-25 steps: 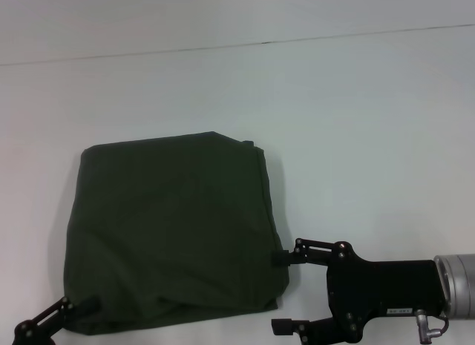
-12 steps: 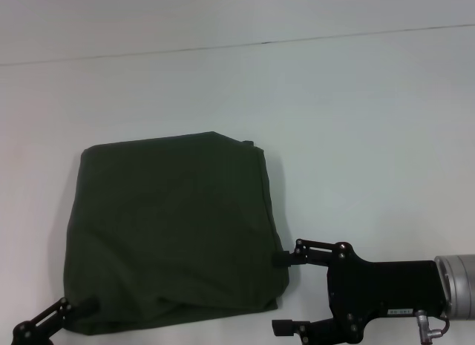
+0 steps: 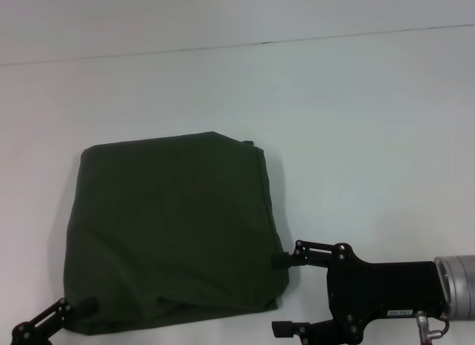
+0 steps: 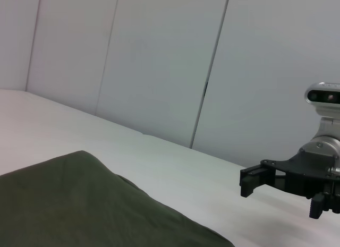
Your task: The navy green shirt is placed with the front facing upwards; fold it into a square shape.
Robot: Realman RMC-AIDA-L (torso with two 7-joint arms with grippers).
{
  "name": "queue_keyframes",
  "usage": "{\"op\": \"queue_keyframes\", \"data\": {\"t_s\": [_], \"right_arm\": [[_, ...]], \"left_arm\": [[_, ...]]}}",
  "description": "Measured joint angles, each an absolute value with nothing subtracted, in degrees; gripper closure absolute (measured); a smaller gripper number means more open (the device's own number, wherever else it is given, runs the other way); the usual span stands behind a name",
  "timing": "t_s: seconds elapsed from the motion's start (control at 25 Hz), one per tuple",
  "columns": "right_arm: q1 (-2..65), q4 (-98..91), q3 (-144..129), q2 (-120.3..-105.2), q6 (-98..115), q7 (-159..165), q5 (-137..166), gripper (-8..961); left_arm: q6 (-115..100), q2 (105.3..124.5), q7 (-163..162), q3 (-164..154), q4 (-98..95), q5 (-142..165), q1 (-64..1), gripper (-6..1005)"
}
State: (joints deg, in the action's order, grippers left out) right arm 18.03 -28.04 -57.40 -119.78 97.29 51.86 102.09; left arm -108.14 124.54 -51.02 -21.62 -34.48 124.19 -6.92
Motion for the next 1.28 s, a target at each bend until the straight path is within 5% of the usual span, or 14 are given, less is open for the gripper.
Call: {"op": "queue_keyframes", "data": {"t_s": [1.28], "right_arm": [[18.17,-27.95,-57.75,-119.78,97.94,51.94,102.49,43]], "left_arm": [[-111.42,124.38,-50.74,-23.01,-34.0,124.52,-8.43,97]]}}
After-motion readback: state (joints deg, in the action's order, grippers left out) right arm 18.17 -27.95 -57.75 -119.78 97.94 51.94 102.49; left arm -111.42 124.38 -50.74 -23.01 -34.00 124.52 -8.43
